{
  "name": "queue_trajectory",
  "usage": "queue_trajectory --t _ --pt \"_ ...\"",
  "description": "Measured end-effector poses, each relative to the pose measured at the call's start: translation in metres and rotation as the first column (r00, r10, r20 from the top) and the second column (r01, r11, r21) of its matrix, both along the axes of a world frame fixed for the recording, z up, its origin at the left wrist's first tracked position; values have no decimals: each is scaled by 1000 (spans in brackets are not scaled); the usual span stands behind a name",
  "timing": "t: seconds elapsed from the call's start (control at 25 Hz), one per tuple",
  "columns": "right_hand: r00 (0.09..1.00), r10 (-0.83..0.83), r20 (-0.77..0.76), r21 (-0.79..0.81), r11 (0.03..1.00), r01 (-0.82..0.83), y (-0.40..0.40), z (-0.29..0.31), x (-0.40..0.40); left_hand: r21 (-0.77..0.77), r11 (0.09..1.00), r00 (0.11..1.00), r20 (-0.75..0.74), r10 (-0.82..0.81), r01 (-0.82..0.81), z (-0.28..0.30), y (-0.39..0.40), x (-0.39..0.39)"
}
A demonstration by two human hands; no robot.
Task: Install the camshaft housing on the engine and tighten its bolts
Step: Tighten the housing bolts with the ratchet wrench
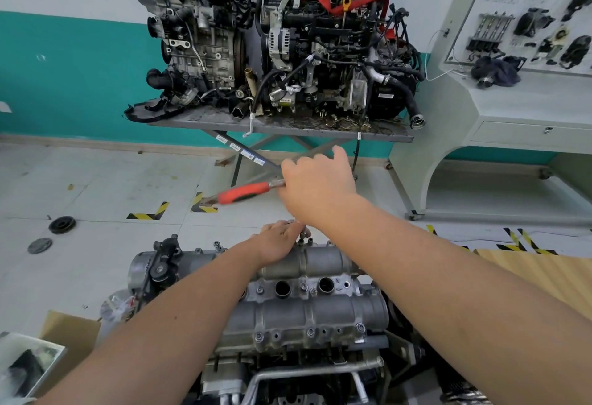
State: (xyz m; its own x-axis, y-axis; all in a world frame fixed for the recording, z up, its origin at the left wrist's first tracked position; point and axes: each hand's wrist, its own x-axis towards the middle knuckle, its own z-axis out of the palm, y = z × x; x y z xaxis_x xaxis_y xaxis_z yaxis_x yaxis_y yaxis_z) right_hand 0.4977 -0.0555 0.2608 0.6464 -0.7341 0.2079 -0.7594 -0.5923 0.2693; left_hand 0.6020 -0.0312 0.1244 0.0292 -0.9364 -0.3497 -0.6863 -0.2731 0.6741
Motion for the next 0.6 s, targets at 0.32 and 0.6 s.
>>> queue_trajectory --t 0.32,0.6 --pt "953 -190 236 610 793 7 -10 21 -1 -61 998 1000 0 -28 28 -9 -3 4" --pt "-378 -908 182 400 419 -815 -7 -26 -9 -11 999 995 92 -49 51 -9 -4 1"
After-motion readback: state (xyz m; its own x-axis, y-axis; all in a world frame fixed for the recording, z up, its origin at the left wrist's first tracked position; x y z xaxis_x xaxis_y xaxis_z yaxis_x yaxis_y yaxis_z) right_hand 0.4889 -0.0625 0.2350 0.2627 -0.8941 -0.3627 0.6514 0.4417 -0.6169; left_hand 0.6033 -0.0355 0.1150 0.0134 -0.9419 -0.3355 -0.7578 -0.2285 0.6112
